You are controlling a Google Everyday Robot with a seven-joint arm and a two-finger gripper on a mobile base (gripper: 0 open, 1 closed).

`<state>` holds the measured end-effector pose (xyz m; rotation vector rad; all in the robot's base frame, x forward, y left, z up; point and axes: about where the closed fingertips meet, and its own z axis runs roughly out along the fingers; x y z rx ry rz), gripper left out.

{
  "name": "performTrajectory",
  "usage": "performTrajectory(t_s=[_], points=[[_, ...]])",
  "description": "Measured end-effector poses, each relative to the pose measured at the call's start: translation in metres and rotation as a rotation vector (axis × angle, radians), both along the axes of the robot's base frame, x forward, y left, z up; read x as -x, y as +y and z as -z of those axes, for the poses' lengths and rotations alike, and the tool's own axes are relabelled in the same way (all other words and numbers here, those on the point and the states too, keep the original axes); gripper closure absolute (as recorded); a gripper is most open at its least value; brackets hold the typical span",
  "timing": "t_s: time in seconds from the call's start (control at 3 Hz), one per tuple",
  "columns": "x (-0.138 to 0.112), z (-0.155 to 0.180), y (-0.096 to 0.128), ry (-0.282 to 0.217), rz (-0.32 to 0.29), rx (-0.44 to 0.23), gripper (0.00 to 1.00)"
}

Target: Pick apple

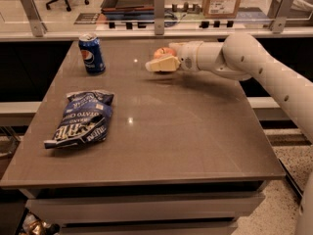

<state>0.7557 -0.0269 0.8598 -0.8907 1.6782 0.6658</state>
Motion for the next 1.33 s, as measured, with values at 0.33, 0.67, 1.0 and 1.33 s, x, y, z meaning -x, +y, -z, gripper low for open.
performTrajectory(t_s=[0.33, 0.67, 1.0, 1.33], points=[[0.0, 0.001, 0.0028, 0.002, -0.004, -0.001, 0.43], [0.0002, 0.0017, 0.0059, 0.003, -0.008, -0.002, 0.65], [0.0004, 0.0024, 0.0088, 0.004, -0.013, -0.002, 0.88], [0.0015, -0.0006, 0.0116, 0.003, -0.027, -0.012, 1.0]])
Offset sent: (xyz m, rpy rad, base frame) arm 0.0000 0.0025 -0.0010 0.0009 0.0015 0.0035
